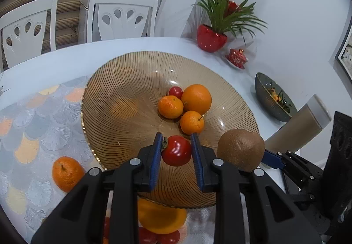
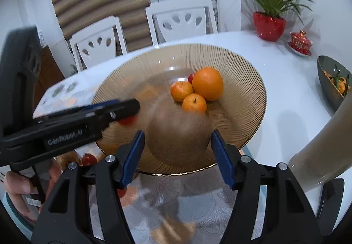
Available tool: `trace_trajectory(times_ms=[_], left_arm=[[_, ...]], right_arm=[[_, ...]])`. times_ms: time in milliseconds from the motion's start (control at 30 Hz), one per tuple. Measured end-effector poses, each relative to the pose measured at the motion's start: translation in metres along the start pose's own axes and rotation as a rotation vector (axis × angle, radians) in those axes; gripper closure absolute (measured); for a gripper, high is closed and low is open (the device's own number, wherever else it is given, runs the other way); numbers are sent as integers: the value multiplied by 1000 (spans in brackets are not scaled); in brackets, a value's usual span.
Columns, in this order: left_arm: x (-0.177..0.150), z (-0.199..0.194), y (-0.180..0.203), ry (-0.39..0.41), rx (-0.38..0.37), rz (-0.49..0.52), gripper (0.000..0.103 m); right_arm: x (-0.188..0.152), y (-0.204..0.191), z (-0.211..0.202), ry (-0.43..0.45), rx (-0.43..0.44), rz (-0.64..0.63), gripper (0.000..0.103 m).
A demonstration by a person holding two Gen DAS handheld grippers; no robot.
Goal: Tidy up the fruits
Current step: 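Carry tomato and kiwi over the glass bowl and open both tools, then move both open tools back toward the remaining fruit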
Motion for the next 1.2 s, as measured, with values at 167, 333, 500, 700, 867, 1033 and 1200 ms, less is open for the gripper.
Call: trace_trajectory(times_ms=[167,333,500,700,867,1033,1200], left_arm=[[3,-10,-9,29,-6,-48,41],[8,-37,-21,60,-3,-89,42],[5,-78,-26,108,20,-89,42],[-8,-144,-41,188,68,-125,41],[-42,-190,-58,221,165,-158,34],[-103,-198,-81,166,318,-165,28],[-147,-182,-104,96,433,-171,27]], right_arm=[[9,0,-24,58,1,-4,35],[3,-1,-44,80,12,-6,35],[-9,-6,-60,71,40,2,33],[-29,-28,-69,54,96,-1,33],[-55,-52,-57,25,121,-26,18],[-81,-60,-34,-26,91,-49,17],[-88,-66,-21,-65,78,-82,17]])
Point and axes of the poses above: each gripper's, at about its wrist camera, not at the fingertips, and z roughly the way its jaws point, y to its right, x to its top, the point moved 1 cm from there along z, roughly the way its jaws point, and after that the axes turned 9 degrees about y, right-handed, at the moved point
